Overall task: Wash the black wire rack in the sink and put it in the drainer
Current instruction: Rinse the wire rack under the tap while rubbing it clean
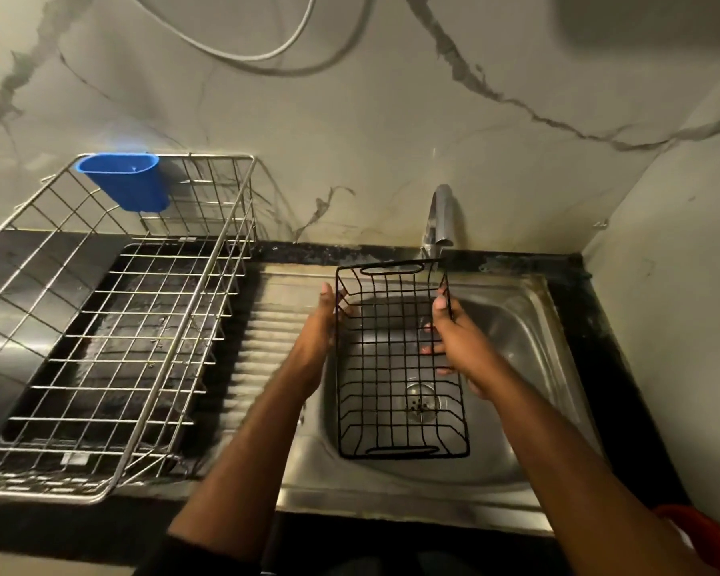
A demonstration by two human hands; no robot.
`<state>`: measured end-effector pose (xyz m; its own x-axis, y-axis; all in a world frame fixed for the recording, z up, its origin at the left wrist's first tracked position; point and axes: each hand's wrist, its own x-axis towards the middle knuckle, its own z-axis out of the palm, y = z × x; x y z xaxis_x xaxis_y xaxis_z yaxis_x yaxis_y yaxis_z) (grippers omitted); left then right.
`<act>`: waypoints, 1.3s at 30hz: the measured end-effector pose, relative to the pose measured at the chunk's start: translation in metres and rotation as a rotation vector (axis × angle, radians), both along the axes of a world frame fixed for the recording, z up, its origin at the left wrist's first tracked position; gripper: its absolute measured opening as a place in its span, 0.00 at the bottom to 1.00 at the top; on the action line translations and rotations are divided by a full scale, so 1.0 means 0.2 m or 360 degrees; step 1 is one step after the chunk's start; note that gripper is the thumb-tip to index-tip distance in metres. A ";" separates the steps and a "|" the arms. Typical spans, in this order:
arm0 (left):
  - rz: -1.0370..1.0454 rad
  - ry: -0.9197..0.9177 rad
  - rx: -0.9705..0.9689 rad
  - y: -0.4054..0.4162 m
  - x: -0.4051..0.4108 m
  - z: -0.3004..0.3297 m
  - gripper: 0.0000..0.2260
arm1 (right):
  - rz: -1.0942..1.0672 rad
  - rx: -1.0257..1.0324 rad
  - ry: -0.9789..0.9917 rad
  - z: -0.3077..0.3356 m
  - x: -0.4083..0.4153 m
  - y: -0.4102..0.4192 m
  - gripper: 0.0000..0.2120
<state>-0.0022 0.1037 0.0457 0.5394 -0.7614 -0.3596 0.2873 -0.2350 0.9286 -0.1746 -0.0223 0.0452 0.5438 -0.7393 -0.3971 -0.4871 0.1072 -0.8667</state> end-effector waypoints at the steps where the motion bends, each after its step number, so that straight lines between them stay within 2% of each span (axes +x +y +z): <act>1: 0.0009 0.0116 -0.0037 0.02 -0.01 -0.03 0.29 | -0.0004 0.0030 0.0025 -0.01 0.01 -0.01 0.27; 5: -0.0075 0.0229 0.0037 0.06 -0.01 -0.14 0.36 | -0.0128 0.0008 0.0120 -0.03 0.03 -0.03 0.27; 13: -0.0266 0.0237 0.0325 -0.02 -0.08 -0.28 0.47 | -0.0432 -0.0077 0.0210 -0.04 -0.02 -0.15 0.36; 17: -0.0254 0.0189 0.0435 -0.12 -0.10 -0.31 0.41 | -0.0566 -0.0193 0.0142 -0.03 -0.07 -0.21 0.36; 20: -0.0266 0.0271 0.0430 -0.19 -0.11 -0.34 0.35 | -0.0643 -0.0291 0.0238 -0.02 -0.12 -0.25 0.39; 25: -0.0348 0.0291 0.0355 -0.30 -0.19 -0.35 0.20 | -0.0718 -0.0379 0.0351 0.00 -0.23 -0.30 0.36; 30: -0.0347 0.0410 0.0329 -0.35 -0.24 -0.36 0.22 | -0.0781 -0.0316 0.0258 -0.01 -0.29 -0.31 0.39; 37: -0.0380 0.0354 0.0297 -0.36 -0.26 -0.35 0.20 | -0.0774 -0.0326 0.0158 0.01 -0.31 -0.29 0.42; 39: -0.0369 0.0346 0.0280 -0.35 -0.25 -0.34 0.20 | -0.0759 -0.0320 0.0151 0.00 -0.30 -0.29 0.40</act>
<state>-0.0515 0.0341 -0.0229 0.2565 -0.7707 -0.5833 0.3938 -0.4678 0.7912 -0.2342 -0.0802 0.0462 0.0970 -0.9627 -0.2527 -0.5020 0.1719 -0.8476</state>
